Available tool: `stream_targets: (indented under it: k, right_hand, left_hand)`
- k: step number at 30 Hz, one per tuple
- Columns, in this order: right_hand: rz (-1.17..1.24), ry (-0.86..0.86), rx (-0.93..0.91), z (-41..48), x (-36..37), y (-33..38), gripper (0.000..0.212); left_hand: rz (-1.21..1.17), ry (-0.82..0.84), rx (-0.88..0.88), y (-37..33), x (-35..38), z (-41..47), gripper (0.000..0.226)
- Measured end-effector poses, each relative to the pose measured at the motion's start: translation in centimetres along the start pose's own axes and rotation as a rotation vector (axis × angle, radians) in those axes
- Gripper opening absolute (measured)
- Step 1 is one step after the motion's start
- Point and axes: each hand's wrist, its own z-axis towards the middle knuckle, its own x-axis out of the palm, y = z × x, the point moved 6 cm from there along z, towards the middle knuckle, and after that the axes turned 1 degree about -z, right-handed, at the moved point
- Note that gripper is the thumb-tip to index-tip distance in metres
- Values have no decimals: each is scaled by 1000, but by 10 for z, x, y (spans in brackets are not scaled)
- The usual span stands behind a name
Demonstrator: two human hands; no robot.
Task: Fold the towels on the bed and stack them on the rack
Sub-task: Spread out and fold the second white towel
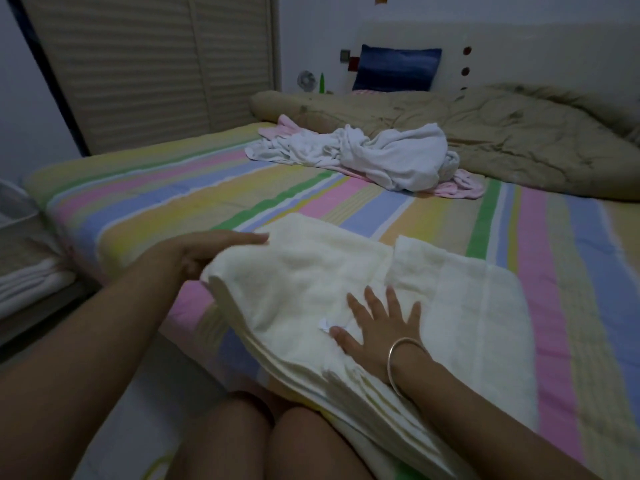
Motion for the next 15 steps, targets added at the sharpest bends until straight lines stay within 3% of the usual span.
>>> stream_targets:
  k: [2,5,7,9,11,14,15]
  right_hand:
    - [69,-15,-11,-2,-1,1,95]
    - [373,-58,-25,-7,-13,-9,100]
    - [904,-168,26,-13,-37,-29,76]
    - [1573,-197,187,-23,-54,-63,53]
    - [1951,-125,237,-39,-63,-98,59]
    - [2161,-115,217,-56,-66,-152,98]
    - [2188,-121,206,-63,-67,-163,99]
  left_hand:
    - [-152,-3,163,-32,30,-10,20]
    - [-244,-40,368,-69,82,-12,27]
    - [-255,18,385,-81,122,-10,12]
    - [-184,150,303,-79,169,-2,31]
    - [-64,207,284,-74,214,5,40]
    - [316,223,438,-65,277,10,20]
    - [483,241,458,-55,294,8,18]
